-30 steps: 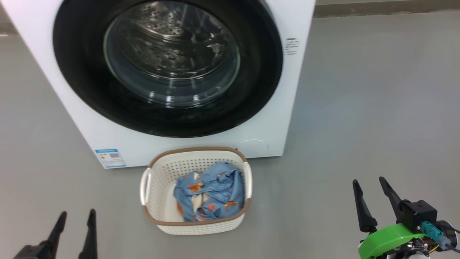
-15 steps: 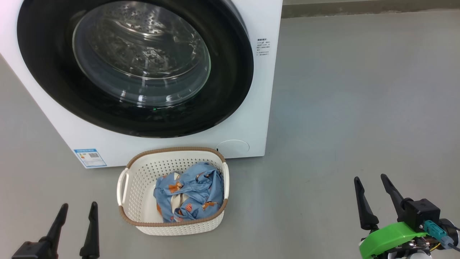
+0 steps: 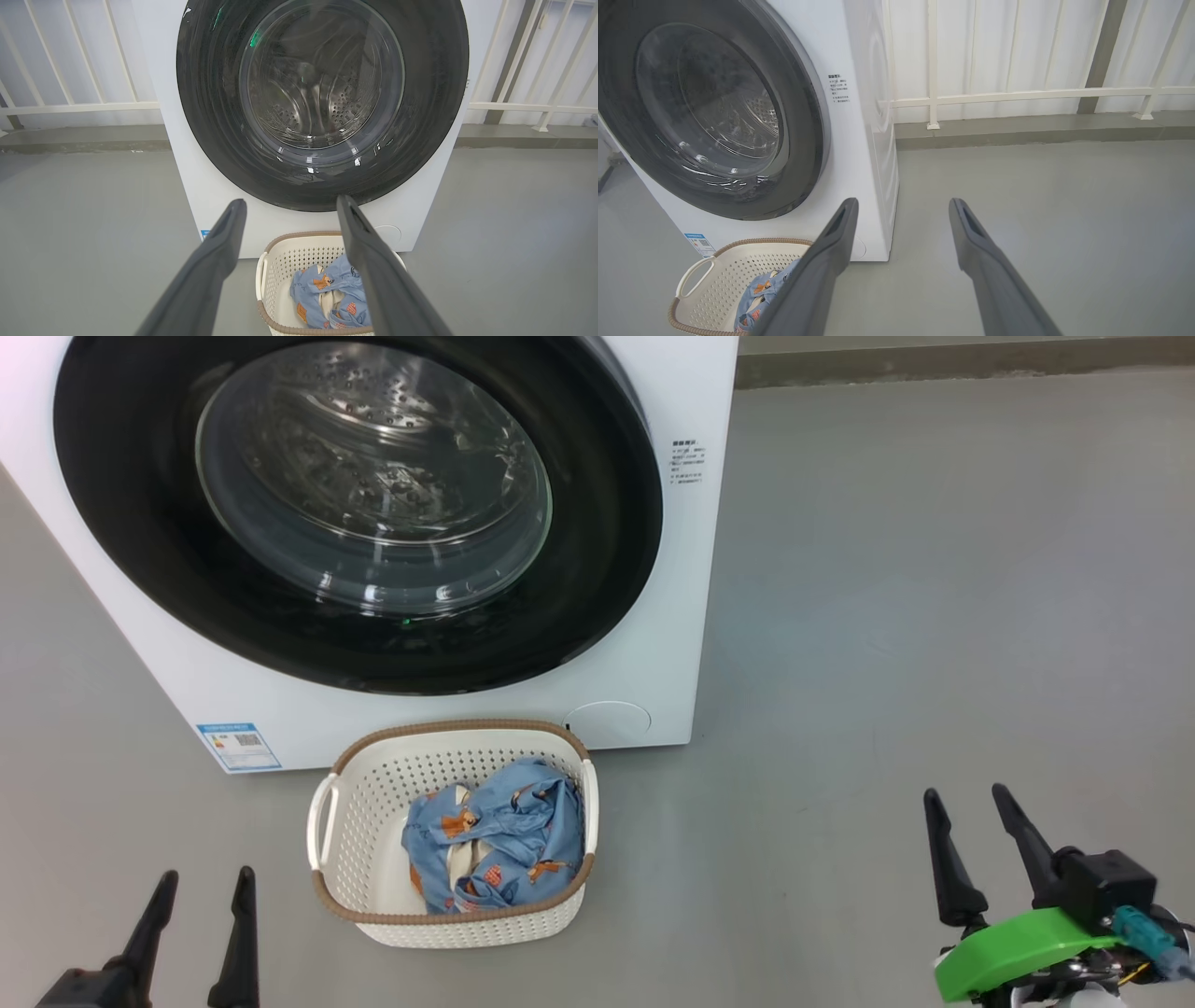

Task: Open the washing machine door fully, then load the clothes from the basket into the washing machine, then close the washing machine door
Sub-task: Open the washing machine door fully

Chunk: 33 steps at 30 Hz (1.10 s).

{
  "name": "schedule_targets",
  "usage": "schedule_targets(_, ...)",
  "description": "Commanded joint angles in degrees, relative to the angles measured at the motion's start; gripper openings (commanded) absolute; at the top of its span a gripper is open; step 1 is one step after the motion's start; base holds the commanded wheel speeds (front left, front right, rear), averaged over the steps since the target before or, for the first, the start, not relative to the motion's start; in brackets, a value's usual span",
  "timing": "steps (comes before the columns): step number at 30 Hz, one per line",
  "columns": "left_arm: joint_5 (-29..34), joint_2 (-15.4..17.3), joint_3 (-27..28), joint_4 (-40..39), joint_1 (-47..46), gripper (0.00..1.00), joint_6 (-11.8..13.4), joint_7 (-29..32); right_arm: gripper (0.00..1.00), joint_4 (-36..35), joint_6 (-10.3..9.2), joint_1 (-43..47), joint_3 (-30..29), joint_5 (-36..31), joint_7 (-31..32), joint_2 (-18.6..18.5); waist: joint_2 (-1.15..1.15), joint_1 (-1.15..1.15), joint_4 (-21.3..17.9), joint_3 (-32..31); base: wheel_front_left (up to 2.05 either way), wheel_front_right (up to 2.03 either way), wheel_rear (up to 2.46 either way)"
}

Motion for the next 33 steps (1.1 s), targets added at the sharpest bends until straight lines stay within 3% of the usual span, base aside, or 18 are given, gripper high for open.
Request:
schedule_targets(1, 0.5, 1.1, 2.2, -1.7, -0.8, 1.00, -0.2, -0.5, 1.00, -1.9, -0.06, -3.0, 1.3, 2.3, -0.7, -0.4, 0.00, 0.00, 0.1, 0.2, 0.00, 0.00, 0.00)
schedule_targets(9, 0.0, 0.4, 2.1, -2.7, -0.1, 1.00, -0.2, -0.5, 1.00, -2.3, -0.06, -7.7, 0.0, 15.3, -0.7, -0.4, 0.00, 0.00, 0.7, 1.8, 0.00, 0.00, 0.00)
schedule_targets(21, -1.1, 1.0, 1.8, -4.5, -0.8, 1.00, -0.2, -0.5, 1.00, 4.3, -0.06, -18.4, -0.6, 42.6, -0.7, -0.4, 0.00, 0.00, 2.2, 5.5, 0.00, 0.00, 0.00)
schedule_targets(22, -1.3, 1.1, 1.7, -4.6, -1.0, 1.00, -0.2, -0.5, 0.89, 5.0, -0.06, -19.5, -0.4, 45.4, -0.7, -0.4, 0.00, 0.00, 2.4, 6.0, 0.00, 0.00, 0.00)
schedule_targets(23, -1.4, 1.2, 1.6, -4.7, -1.2, 1.00, -0.2, -0.5, 0.55, 5.8, -0.06, -20.7, -0.2, 48.0, -0.6, -0.4, 0.00, 0.00, 2.6, 6.5, 0.00, 0.00, 0.00)
schedule_targets(24, -1.6, 1.4, 1.5, -4.8, -1.4, 1.00, -0.2, -0.5, 0.34, 6.4, -0.06, -21.9, -0.2, 50.4, -0.4, -0.4, 0.00, 0.00, 2.7, 7.0, 0.00, 0.00, 0.00)
schedule_targets(25, -1.7, 1.6, 1.5, -5.0, -1.6, 1.00, -0.2, -0.5, 0.07, 7.0, -0.06, -23.1, -0.1, 52.7, 0.0, -0.4, 0.00, 0.00, 2.9, 7.6, 0.00, 0.00, 0.00)
schedule_targets(26, -1.8, 1.7, 1.5, -5.2, -1.9, 1.00, -0.2, -0.5, 0.00, 7.6, -0.06, -24.2, -0.1, 54.1, 0.6, -0.4, 0.00, 0.00, 3.1, 8.1, 0.00, 0.00, 0.00)
schedule_targets(33, -3.3, 2.7, 1.3, -6.1, -4.1, 1.00, -0.2, -0.5, 0.00, 10.5, -0.06, -30.8, 0.3, 61.7, 6.1, -0.4, 0.00, 0.00, 4.6, 12.0, 0.00, 0.00, 0.00)
